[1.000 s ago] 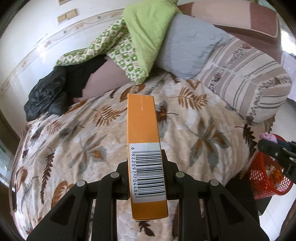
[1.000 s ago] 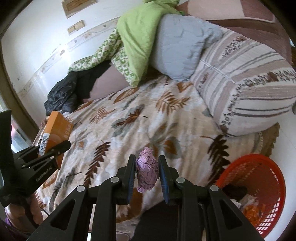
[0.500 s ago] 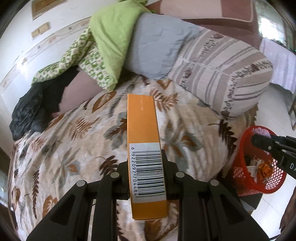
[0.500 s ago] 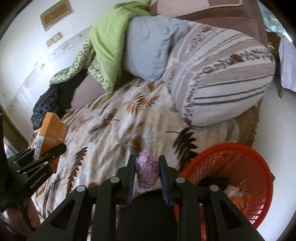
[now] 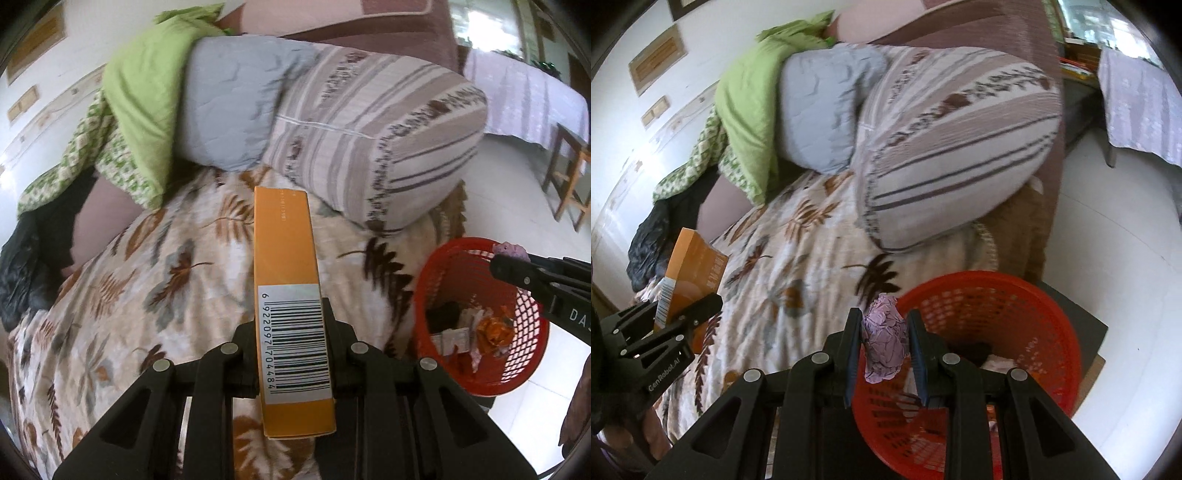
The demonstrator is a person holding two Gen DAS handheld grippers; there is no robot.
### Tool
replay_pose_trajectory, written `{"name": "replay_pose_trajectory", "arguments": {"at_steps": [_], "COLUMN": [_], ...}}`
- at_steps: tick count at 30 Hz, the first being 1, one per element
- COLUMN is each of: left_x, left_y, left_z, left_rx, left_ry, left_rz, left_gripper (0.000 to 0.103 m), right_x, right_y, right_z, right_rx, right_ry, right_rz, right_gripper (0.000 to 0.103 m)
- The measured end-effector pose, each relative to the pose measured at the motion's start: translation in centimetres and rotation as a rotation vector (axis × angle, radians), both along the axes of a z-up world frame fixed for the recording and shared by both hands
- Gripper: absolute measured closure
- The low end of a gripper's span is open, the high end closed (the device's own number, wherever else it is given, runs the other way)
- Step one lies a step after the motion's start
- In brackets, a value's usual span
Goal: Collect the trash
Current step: 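Carry the orange box and pink scrap over to the red basket, then open both tools over the red basket to drop the box and scrap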
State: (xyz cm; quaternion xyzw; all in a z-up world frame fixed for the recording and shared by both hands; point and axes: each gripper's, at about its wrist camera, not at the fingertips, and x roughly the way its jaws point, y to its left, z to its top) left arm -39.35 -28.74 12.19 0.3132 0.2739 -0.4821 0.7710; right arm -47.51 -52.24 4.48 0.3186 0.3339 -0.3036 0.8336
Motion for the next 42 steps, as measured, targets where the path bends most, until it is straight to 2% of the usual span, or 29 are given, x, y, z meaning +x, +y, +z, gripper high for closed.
{"name": "replay_pose_trajectory", "arguments": {"at_steps": [8,12,22,29,31,33,34,35,36,37,42], "left_x": [-2.4,-3.1,-5.9,-6.7,-6.7,-6.7,-6.5,-6.4,-6.3,-6.2,-5.8], "left_y": [-2.5,-3.9,-7.3,-8.7,-8.9,-8.9,-8.7,-8.5,-8.4,-8.4,-7.9], "left_z": [-0.8,-1.1,-2.0,-3.5,-3.8,-3.8,-3.7,-3.5,-3.5,-3.5,-3.4], "left_rx": [0.021,0.039,0.063,0.094,0.096,0.083,0.065,0.048,0.042,0.044,0.052], "left_ry": [0.021,0.114,0.197,0.255,0.270,0.268,0.268,0.272,0.277,0.286,0.272], "left_rz": [-0.085,-0.126,-0.222,-0.253,-0.261,-0.264,-0.261,-0.259,-0.260,-0.265,-0.246], "left_gripper": [0.080,0.080,0.080,0.080,0.072,0.035,0.028,0.023,0.023,0.023,0.023], "right_x": [-2.4,-3.4,-6.2,-6.9,-7.0,-6.9,-6.9,-6.8,-6.8,-6.8,-6.8], "right_y": [-1.1,-1.5,-2.9,-3.5,-3.7,-3.8,-3.8,-3.9,-3.9,-3.8,-3.9], "right_z": [-0.6,-0.9,-1.7,-2.3,-2.4,-2.5,-2.6,-2.7,-2.7,-2.7,-2.6], "right_rx": [0.019,0.017,0.032,0.045,0.048,0.053,0.060,0.062,0.060,0.058,0.062], "right_ry": [0.000,0.007,0.020,0.027,0.026,0.020,0.016,0.016,0.016,0.015,0.018], "right_rz": [-0.059,-0.080,-0.156,-0.175,-0.177,-0.179,-0.178,-0.180,-0.185,-0.192,-0.208], "right_gripper": [0.077,0.077,0.077,0.077,0.076,0.074,0.071,0.059,0.045,0.040,0.039]}}
